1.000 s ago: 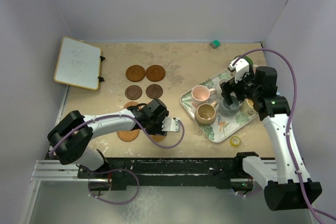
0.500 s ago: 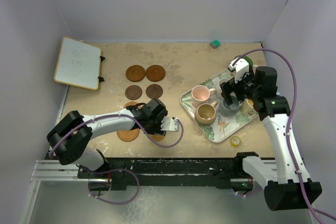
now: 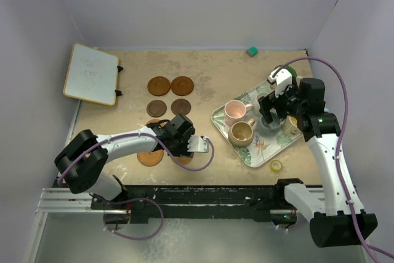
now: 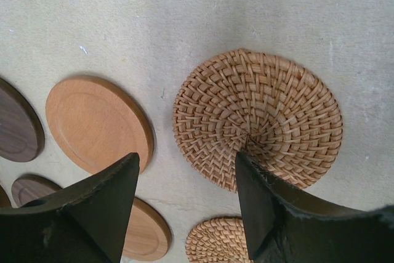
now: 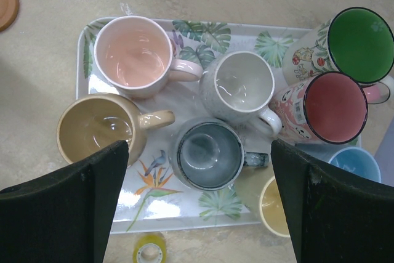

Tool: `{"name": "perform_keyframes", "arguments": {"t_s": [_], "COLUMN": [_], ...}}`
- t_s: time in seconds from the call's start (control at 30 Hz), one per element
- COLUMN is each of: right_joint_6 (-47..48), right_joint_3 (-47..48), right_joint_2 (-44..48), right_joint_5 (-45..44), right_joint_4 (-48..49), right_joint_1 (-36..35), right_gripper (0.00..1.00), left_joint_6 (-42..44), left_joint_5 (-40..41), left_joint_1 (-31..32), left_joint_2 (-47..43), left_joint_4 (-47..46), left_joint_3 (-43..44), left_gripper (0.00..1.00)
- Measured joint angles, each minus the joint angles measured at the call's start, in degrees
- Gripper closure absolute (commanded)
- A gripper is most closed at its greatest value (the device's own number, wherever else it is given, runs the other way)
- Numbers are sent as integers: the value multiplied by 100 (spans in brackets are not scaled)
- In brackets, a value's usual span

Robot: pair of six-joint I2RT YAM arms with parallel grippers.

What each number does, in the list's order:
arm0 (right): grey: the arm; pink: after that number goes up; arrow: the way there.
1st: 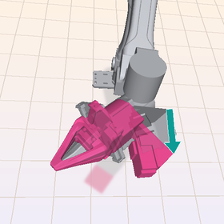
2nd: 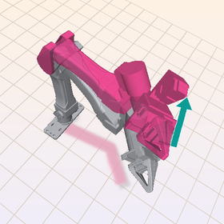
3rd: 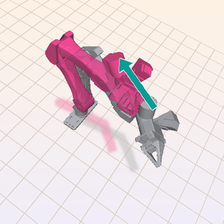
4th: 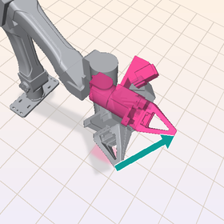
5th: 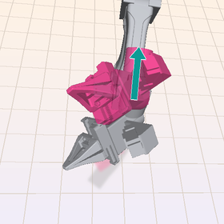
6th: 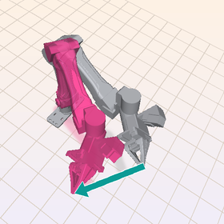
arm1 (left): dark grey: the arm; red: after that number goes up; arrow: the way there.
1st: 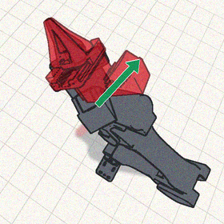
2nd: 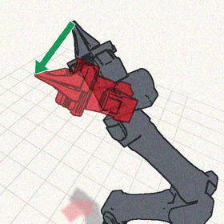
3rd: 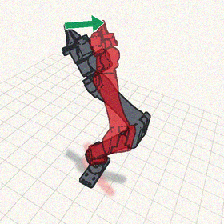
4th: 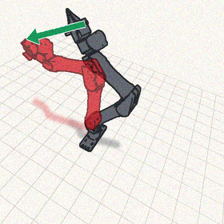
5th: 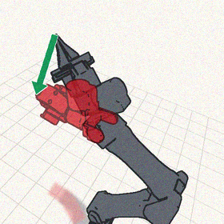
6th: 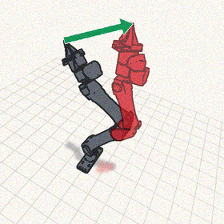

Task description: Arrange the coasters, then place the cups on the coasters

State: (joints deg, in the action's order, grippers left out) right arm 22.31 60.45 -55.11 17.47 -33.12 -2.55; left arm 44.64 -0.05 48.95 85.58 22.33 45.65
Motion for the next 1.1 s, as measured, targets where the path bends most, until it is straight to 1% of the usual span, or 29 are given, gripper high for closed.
{"name": "perform_keyframes", "arguments": {"t_s": [0.2,0.4,0.67,0.83,0.9,1.1], "right_joint_6": [0,0,-2,-24,-24,15], "right_joint_3": [0,0,0,2,46,323], "right_joint_2": [0,0,-15,-90,-157,-415], "right_joint_5": [0,0,-9,-90,-149,-350], "right_joint_4": [0,0,2,0,-63,-254], "right_joint_1": [0,0,37,37,37,37], "right_gripper": [0,0,0,0,0,0], "left_joint_6": [-28,-271,-662,-951,-1115,-1410], "left_joint_5": [-15,-317,-726,-612,-444,-9], "left_joint_1": [-90,-127,-127,-127,-131,-278], "left_joint_2": [0,-46,-420,-614,-713,-957], "left_joint_4": [267,608,555,313,85,-365], "left_joint_3": [90,415,863,863,863,863], "left_gripper": [37,33,28,21,19,8]}}
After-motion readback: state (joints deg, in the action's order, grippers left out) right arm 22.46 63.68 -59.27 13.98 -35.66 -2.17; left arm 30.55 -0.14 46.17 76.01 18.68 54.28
